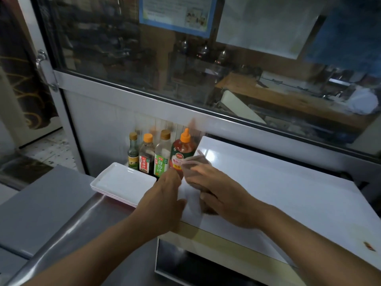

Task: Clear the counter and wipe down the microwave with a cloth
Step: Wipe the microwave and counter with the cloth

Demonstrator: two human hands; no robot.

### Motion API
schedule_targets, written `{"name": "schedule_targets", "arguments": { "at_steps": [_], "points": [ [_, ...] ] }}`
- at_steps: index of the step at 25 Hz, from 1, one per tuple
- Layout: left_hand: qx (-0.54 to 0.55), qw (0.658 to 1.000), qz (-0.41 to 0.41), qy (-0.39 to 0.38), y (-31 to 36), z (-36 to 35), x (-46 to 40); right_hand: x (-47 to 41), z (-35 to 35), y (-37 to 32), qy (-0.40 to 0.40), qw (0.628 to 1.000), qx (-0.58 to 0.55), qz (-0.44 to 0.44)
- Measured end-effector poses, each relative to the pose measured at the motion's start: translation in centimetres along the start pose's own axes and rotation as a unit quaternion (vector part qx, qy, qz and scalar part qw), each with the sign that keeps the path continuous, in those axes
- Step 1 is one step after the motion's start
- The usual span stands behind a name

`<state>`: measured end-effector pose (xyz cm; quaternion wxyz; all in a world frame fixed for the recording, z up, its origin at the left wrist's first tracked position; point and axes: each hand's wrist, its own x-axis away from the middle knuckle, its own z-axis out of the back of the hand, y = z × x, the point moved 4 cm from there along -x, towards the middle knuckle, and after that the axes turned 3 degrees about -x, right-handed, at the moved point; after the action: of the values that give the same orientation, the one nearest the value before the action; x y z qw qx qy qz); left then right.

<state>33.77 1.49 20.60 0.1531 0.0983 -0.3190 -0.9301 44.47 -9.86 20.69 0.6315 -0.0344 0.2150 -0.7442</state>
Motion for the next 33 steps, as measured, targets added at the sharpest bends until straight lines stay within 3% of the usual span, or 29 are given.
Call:
{"name": "schedule_targets", "arguments": {
  "at_steps": [3,6,8,12,14,21,27,30,33],
  "points": [
    [-0.024,1.0,0.013,0.008,0.0,-0.4,-0.5,0.7,1.4,2.4,-0.014,0.999,0.044,-0.02],
    [-0.055,0.998,0.019,0.02,0.3,-0.6,-0.5,-1.3,3.9,7.3,-0.006,0.981,0.084,-0.172],
    [-0.105,0.994,-0.002,0.039,0.9,-0.6,-0.5,-1.5,4.3,7.4,-0.005,0.973,0.104,-0.208],
    [-0.191,0.978,-0.076,0.019,3.9,-2.4,-0.6,5.0,1.9,2.5,0.025,0.992,0.081,-0.09],
    [-0.222,0.971,-0.088,0.0,5.1,-3.8,-0.9,8.2,1.6,2.0,0.027,0.995,0.049,-0.077],
    [-0.304,0.951,-0.064,-0.009,5.1,-4.3,-0.9,4.8,6.1,9.2,0.011,0.958,0.125,-0.256],
    [-0.297,0.954,-0.046,-0.026,5.7,-4.3,-0.7,14.4,3.7,3.2,0.036,0.992,0.07,-0.099],
    [-0.294,0.954,-0.016,-0.052,5.7,-4.4,-0.8,14.8,5.7,6.0,0.011,0.987,0.068,-0.148],
    [-0.284,0.957,0.018,-0.053,6.6,-4.3,-0.8,12.5,8.4,9.3,0.028,0.958,0.104,-0.266]
  ]
}}
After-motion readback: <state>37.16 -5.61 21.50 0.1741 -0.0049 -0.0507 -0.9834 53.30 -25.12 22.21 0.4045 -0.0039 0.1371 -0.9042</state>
